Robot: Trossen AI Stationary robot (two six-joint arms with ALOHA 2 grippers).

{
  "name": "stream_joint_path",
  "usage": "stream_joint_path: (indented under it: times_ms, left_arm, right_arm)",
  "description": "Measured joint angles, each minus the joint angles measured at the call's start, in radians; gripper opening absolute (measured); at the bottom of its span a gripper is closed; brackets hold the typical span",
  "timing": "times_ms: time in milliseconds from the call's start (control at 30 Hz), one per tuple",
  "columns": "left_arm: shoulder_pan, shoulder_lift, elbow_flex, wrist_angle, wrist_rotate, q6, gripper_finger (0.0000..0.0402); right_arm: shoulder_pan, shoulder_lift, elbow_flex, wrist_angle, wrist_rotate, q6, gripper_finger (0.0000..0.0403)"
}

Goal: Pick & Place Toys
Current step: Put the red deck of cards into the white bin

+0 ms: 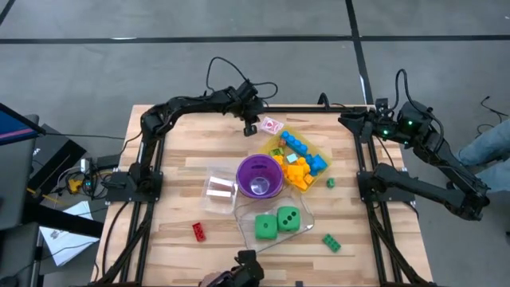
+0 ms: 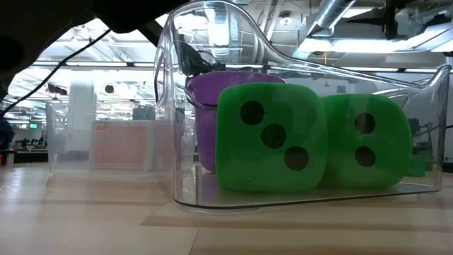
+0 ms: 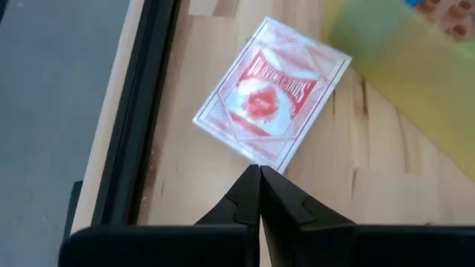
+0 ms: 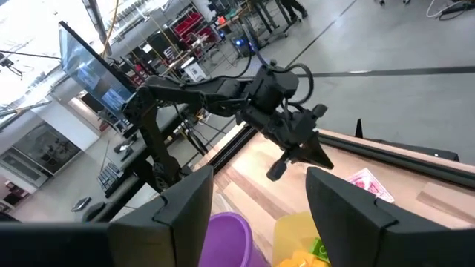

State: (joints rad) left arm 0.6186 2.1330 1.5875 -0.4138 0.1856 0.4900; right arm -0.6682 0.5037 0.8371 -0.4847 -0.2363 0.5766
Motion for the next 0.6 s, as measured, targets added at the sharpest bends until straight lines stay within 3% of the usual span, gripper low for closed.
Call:
stream_joint_path:
  times_ms: [367, 600]
  left_arm:
    - [0.009, 0.000, 0.000, -0.017, -0.001, 0.026, 0.0001]
    - [0.027, -0.001, 0.000, -0.006, 0.074, -0.002, 0.0001]
  right_arm:
    - [0.000, 0.000, 0.000, -0.017, -0.001, 0.000, 0.0209]
    - [0.000, 0.000, 0.000, -0.017, -0.001, 0.000, 0.0209]
